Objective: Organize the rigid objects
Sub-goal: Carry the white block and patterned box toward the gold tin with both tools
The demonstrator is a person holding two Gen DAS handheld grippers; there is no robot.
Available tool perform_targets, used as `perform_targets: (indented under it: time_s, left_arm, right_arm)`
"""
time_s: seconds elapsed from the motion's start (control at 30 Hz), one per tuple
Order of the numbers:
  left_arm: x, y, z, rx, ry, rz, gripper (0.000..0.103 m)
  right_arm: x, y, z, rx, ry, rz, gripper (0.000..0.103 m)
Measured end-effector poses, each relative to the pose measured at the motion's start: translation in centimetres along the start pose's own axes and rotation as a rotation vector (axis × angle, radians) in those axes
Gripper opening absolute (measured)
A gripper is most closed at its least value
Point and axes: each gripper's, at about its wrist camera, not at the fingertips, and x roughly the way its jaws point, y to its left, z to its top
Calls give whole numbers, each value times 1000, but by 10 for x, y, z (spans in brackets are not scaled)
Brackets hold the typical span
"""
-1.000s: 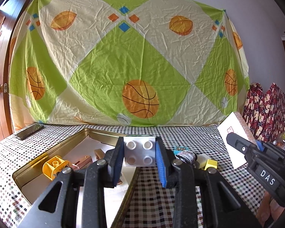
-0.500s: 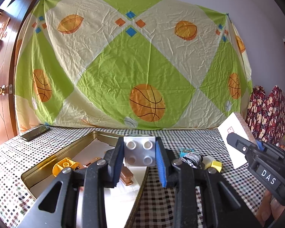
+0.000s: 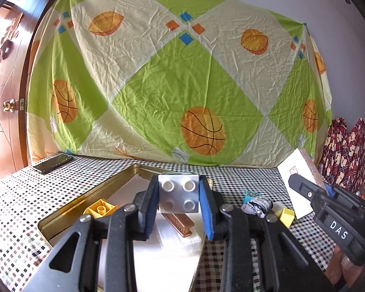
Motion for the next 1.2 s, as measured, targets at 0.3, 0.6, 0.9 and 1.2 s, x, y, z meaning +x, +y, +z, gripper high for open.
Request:
perform_targets:
  time_s: [0.3,0.6,0.9,1.2]
  left_arm:
    - [0,12,0,-16,8,8,31]
    - [-1,18,1,-17,5,18,31]
    - [0,30,2,-34,13,38,31]
    - [4,47,2,-55,32,62,31]
  right_arm:
    - [5,17,0,-16,5,36,28]
    - [12,28,0,-23,22,67,28]
    - [15,40,0,-41,26,90,28]
    - [21,58,-1,-66,33,119,28]
